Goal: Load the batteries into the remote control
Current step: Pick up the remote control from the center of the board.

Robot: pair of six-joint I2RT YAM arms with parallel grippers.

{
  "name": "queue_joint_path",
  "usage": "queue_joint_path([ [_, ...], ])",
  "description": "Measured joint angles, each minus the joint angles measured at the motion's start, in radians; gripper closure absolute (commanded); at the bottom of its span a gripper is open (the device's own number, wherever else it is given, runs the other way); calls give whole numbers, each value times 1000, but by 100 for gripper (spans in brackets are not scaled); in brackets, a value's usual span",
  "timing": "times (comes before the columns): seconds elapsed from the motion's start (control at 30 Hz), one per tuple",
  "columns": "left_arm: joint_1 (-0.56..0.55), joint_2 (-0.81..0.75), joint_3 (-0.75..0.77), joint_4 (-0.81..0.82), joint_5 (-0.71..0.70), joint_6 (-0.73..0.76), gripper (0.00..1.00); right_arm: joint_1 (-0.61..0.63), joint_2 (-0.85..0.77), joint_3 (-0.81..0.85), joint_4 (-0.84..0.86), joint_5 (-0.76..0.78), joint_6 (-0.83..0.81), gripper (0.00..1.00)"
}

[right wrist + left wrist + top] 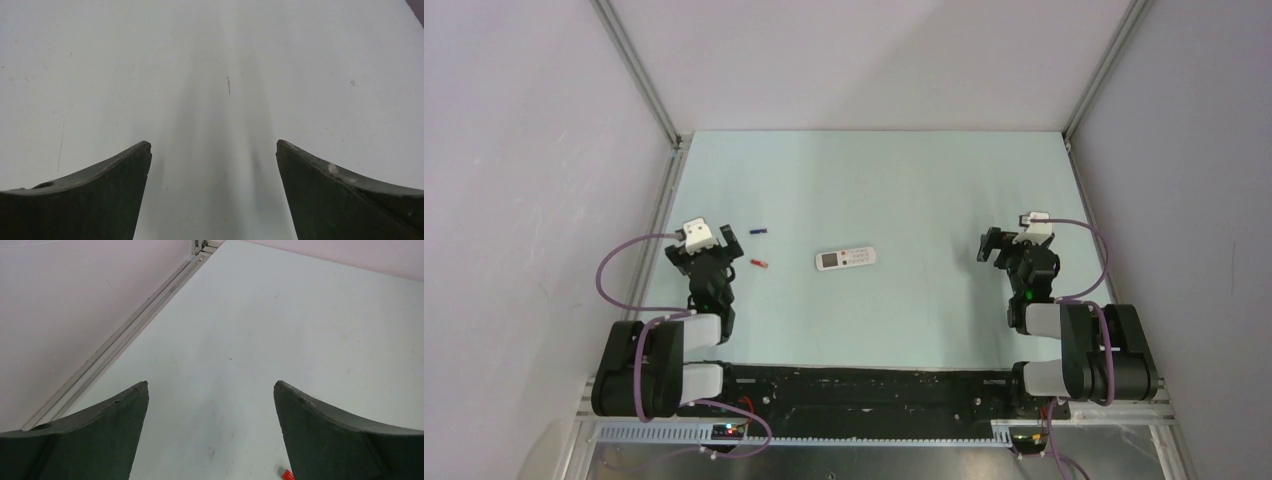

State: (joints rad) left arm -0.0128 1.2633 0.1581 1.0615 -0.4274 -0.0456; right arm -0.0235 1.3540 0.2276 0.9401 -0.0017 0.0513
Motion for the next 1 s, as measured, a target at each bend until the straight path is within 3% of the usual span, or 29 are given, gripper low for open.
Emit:
queue_joint_path([
  [0.7, 0, 0, 0, 0, 2, 0, 2, 0, -3, 0, -4, -13, -2, 0],
  [0.83, -5, -22, -2, -5, 12, 2, 2, 13, -102, 14, -129, -14, -4, 0],
  [1.0, -56, -189, -11, -74, -34, 18, 2, 56, -324, 90, -344, -16, 6, 0],
])
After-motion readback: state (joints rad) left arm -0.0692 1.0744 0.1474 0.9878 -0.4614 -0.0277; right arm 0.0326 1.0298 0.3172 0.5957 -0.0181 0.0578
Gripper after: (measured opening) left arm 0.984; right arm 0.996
